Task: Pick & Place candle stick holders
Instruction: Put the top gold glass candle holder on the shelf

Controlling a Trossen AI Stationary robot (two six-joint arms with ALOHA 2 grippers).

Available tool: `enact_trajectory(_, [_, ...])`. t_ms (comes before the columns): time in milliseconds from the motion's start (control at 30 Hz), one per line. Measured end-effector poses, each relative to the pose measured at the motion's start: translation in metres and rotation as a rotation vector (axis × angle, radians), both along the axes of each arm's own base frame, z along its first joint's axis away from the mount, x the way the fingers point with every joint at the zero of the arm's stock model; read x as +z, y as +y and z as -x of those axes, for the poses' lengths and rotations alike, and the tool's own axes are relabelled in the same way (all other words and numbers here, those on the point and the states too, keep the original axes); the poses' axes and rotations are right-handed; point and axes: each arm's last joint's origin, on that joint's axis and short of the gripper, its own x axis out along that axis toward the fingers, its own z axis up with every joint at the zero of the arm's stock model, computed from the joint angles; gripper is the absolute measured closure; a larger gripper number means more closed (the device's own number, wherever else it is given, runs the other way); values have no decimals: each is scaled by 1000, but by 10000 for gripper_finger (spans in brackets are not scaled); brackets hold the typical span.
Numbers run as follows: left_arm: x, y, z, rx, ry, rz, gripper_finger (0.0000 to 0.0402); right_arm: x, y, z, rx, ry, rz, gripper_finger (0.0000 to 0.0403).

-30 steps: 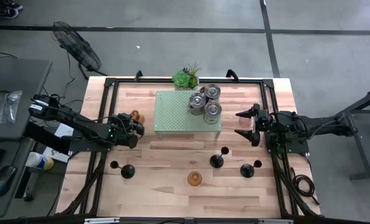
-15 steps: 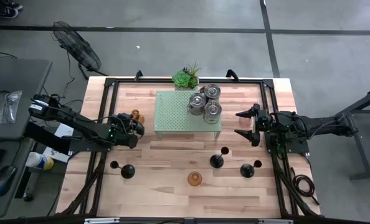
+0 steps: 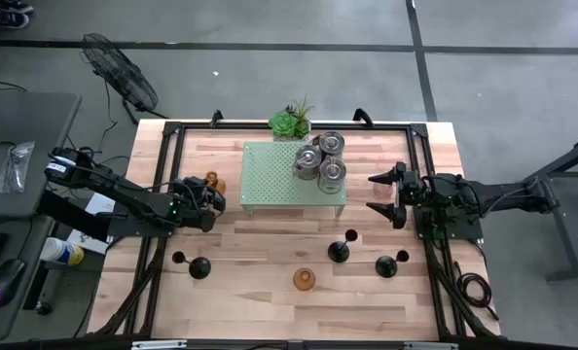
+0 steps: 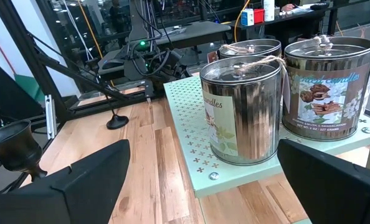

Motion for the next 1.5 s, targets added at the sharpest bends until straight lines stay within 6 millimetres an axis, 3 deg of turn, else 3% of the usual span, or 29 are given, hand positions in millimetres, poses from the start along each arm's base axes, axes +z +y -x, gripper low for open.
enact_trajectory(933, [10,-1,-7,-54,13,-75,305,0,0,0,0,0,0,3])
enact_trajectory(1500, [58,-3,-17,-65,21,-220,305,0,0,0,0,0,0,3])
